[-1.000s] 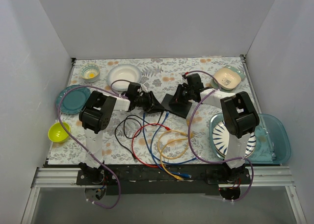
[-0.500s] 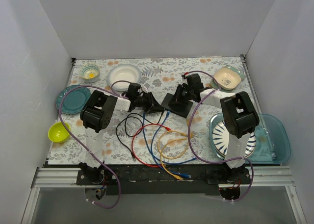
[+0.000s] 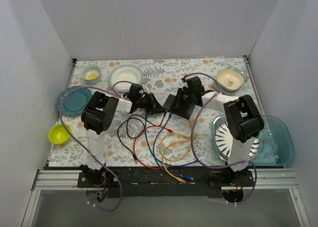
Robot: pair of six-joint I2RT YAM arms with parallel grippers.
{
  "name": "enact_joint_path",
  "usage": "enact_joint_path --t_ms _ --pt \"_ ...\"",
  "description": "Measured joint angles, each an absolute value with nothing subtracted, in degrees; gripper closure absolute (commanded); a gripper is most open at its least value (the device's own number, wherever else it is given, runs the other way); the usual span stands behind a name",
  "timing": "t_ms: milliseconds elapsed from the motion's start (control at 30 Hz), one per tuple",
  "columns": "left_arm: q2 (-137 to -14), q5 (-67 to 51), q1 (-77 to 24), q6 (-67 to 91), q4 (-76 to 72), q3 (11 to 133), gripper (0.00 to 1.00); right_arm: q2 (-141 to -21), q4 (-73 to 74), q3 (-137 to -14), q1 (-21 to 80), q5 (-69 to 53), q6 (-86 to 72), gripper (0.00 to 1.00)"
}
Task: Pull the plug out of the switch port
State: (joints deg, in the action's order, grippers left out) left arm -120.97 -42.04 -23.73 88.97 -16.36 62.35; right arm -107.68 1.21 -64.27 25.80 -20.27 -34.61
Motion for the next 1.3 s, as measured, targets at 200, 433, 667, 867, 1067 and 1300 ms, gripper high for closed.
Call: enact_joint_path --t_ms 200,433,667,867,1067,1300 --pt "-121.0 -42.0 -23.7 88.7 -16.6 62.3 1.0 -106.5 2.4 -64.0 27.5 -18.5 -32.8 0.84" --pt "-121.0 -42.0 -23.7 88.6 -16.6 62.3 1.0 -106.6 5.2 -64.0 30.8 -17.7 -31.3 0.84" --pt "-121.0 -41.5 -23.7 88.8 -16.2 62.2 0.72 -107.1 6.3 -65.1 30.7 -15.7 -31.0 0.85" --pt "-120.2 -41.1 -23.5 89.7 -16.9 61.7 0.66 -106.0 6.5 -66.6 28.7 -13.6 -31.4 0.86" --pt "-120.2 -41.2 -23.5 89.8 -17.0 61.7 0.66 -108.9 6.8 -70.3 24.2 -13.7 -32.8 0.87" --pt "-120.2 -41.1 -23.9 89.8 -17.0 61.7 0.67 -111.0 6.9 -71.2 23.0 -15.4 -34.3 0.87"
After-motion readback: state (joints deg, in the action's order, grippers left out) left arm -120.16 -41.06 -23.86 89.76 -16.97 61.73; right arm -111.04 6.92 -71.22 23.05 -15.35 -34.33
